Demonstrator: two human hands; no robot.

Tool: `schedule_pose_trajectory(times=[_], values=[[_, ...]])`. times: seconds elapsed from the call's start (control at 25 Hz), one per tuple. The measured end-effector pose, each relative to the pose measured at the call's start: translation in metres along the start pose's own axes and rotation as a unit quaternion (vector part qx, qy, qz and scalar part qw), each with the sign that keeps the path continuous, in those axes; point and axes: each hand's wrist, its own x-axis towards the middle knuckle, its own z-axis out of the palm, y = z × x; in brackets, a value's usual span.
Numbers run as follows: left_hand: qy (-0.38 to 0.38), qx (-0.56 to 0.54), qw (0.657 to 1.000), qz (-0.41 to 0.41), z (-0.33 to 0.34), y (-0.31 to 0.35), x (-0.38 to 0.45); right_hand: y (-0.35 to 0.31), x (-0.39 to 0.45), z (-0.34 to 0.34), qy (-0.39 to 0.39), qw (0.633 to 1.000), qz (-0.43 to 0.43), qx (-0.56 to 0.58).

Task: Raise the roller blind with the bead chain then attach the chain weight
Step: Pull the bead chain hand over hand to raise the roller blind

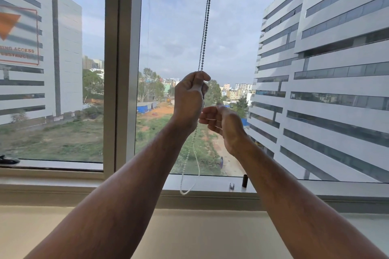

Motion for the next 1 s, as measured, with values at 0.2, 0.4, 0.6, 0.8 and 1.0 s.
schedule_pose_trajectory(times=[0.2,0.4,0.6,0.8,1.0], values=[[0.013,0.016,1.0,0.006,-0.001,-0.002,0.007,0.021,-0.018,0.017,-0.065,0.996,0.022,0.057],[0.005,0.027,1.0,-0.01,-0.011,-0.025,0.015,0.07,-0.038,0.032,-0.11,0.991,0.016,0.078],[0.021,0.054,0.998,0.0,-0.014,-0.026,0.022,0.073,-0.045,0.039,-0.098,0.993,-0.028,0.051],[0.001,0.091,0.996,0.008,-0.023,-0.033,0.024,0.082,-0.047,0.048,-0.063,0.997,-0.033,0.033],[0.003,0.084,0.996,-0.012,-0.035,-0.053,0.02,0.109,-0.058,0.049,-0.025,0.999,-0.009,0.024]])
